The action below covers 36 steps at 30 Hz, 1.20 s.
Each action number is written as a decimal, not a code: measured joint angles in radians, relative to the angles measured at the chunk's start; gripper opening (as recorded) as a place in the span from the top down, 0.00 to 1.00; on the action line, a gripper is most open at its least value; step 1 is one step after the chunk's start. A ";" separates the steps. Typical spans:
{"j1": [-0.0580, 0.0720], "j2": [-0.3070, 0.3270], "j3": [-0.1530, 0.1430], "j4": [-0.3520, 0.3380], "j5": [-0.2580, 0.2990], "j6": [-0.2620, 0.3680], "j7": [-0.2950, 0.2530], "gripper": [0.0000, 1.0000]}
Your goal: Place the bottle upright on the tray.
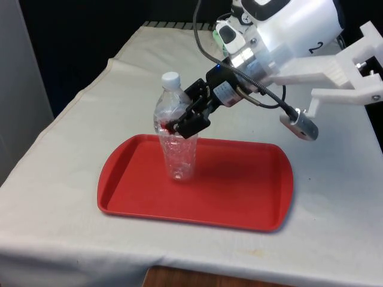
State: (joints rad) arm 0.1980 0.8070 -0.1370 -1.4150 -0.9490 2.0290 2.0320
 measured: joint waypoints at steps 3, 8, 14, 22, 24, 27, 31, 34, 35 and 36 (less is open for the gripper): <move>-0.001 0.007 0.001 0.002 0.000 0.002 0.002 1.00; -0.003 0.013 0.002 0.003 0.001 0.005 0.003 1.00; -0.005 0.016 0.005 0.005 0.001 0.006 0.003 1.00; -0.005 0.016 0.005 0.005 0.000 0.000 0.003 1.00; -0.005 0.016 0.006 0.005 0.000 -0.001 0.003 1.00; -0.006 0.016 0.007 0.005 0.001 -0.001 0.003 1.00; -0.007 0.016 0.008 0.005 0.001 -0.001 0.003 1.00; -0.008 0.016 0.008 0.005 0.001 -0.001 0.003 1.00; -0.008 0.016 0.009 0.005 0.001 -0.001 0.003 1.00; -0.009 0.016 0.009 0.005 0.001 -0.001 0.004 1.00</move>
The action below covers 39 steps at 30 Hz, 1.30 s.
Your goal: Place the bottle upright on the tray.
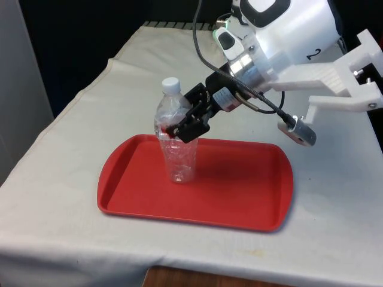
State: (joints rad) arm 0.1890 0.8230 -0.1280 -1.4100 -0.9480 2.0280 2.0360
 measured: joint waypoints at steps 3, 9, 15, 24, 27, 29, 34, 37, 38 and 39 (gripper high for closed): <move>0.000 0.000 0.001 0.000 0.000 0.000 0.005 1.00; 0.000 0.000 0.001 0.000 0.000 0.001 0.013 1.00; 0.000 0.000 0.001 0.000 0.000 0.001 0.017 1.00; 0.000 0.000 0.002 0.000 0.000 0.001 0.020 1.00; 0.000 0.000 0.002 0.000 0.000 0.001 0.020 0.88; 0.000 0.000 0.002 0.000 0.000 0.001 0.021 0.76; 0.000 0.000 0.002 0.000 0.000 0.000 0.021 0.30; 0.000 0.000 0.002 0.000 0.000 0.000 0.021 0.15; 0.000 0.000 0.002 0.000 0.000 0.000 0.021 0.07; 0.000 0.000 0.002 0.000 0.000 0.000 0.021 0.00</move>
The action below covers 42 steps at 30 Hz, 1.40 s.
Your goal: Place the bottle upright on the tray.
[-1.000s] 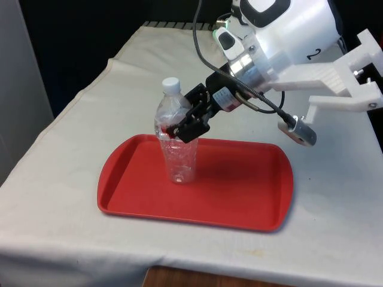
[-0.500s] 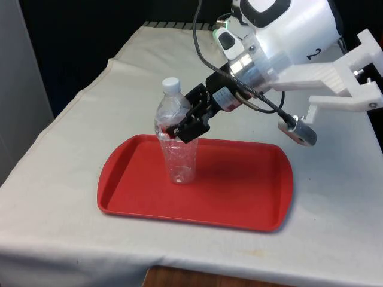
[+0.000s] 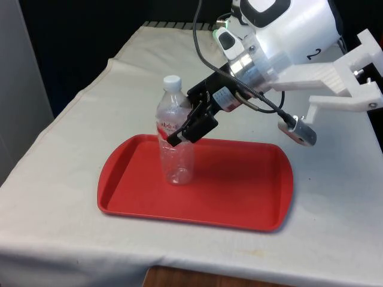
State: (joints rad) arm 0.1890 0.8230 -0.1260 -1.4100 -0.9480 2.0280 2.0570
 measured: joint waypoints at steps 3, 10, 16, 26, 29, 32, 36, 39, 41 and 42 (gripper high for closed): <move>0.000 0.000 0.000 0.000 0.000 0.000 0.000 0.00; 0.001 0.000 0.000 0.000 0.000 -0.006 0.000 0.00; 0.003 0.000 0.001 0.000 0.000 -0.011 0.000 0.00; 0.008 0.000 0.004 0.000 0.000 -0.026 0.004 0.00; 0.009 0.000 0.008 0.001 -0.001 -0.035 0.010 0.00; 0.010 0.000 0.014 0.004 -0.001 -0.045 0.014 0.00; 0.010 0.000 0.028 0.013 -0.001 -0.066 0.024 0.00; 0.011 0.000 0.038 0.021 -0.001 -0.084 0.028 0.00; 0.012 0.000 0.044 0.025 -0.001 -0.093 0.032 0.00; 0.012 0.000 0.046 0.027 -0.001 -0.098 0.033 0.00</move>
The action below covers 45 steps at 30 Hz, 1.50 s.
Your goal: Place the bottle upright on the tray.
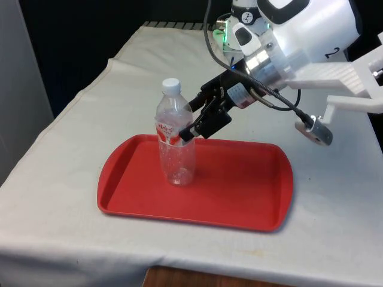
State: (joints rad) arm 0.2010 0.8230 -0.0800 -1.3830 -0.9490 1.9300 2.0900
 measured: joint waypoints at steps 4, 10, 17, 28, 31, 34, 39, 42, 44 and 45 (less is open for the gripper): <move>0.000 0.000 0.008 0.007 0.000 -0.011 0.005 0.00; 0.001 -0.002 0.021 0.020 0.000 -0.030 0.016 0.00; 0.000 -0.009 0.031 0.021 0.002 -0.031 0.032 0.00; -0.003 -0.021 0.040 0.025 0.011 -0.031 0.052 0.00; -0.005 -0.028 0.044 0.025 0.018 -0.029 0.056 0.00; -0.007 -0.032 0.045 0.025 0.021 -0.027 0.061 0.00; -0.008 -0.037 0.046 0.025 0.024 -0.025 0.065 0.00; -0.009 -0.045 0.047 0.026 0.032 -0.023 0.067 0.00; -0.009 -0.048 0.047 0.026 0.035 -0.022 0.067 0.00; -0.010 -0.050 0.047 0.026 0.039 -0.022 0.067 0.00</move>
State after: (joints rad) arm 0.1910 0.7730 -0.0330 -1.3570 -0.9100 1.9080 2.1570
